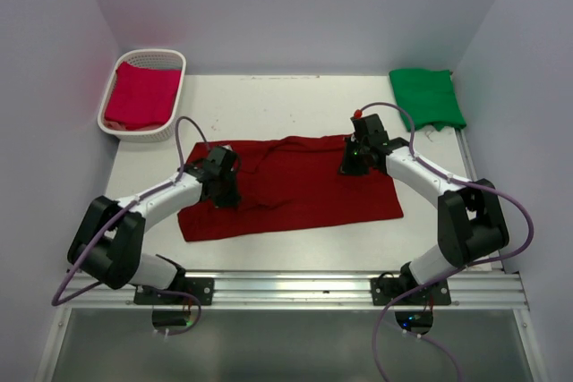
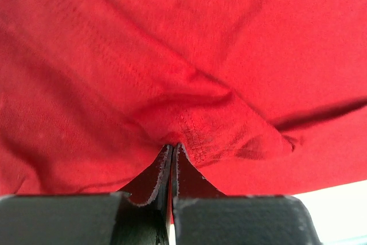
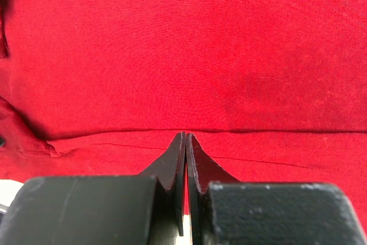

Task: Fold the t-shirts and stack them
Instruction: Fold the tshirt

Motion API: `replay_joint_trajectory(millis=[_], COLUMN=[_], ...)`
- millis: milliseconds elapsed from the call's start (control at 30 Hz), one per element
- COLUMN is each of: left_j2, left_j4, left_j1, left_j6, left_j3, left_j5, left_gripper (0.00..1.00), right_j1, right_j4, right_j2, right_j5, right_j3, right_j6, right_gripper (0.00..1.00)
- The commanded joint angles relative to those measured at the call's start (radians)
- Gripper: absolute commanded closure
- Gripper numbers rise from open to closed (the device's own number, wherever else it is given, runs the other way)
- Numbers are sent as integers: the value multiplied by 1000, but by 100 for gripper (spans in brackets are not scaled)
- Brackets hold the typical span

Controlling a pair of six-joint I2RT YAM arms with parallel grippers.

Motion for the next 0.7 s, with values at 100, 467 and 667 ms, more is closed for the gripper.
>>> replay_joint_trajectory(millis=[100,467,667], left_j2=[107,269,349], left_j4=[71,78,106], left_j1=[-3,-3,-3], left_j6=[74,140,162], left_j3=[153,282,316], left_j5=[-22,-16,7], left_gripper=[100,100,100], right_j1=[3,1,1], right_j4=[8,9,14], right_j2=[-31,-12,-2], right_j5=[18,16,15], right_j3=[9,12,9], right_j6=[-14,-21,-25], right_gripper=[100,100,100])
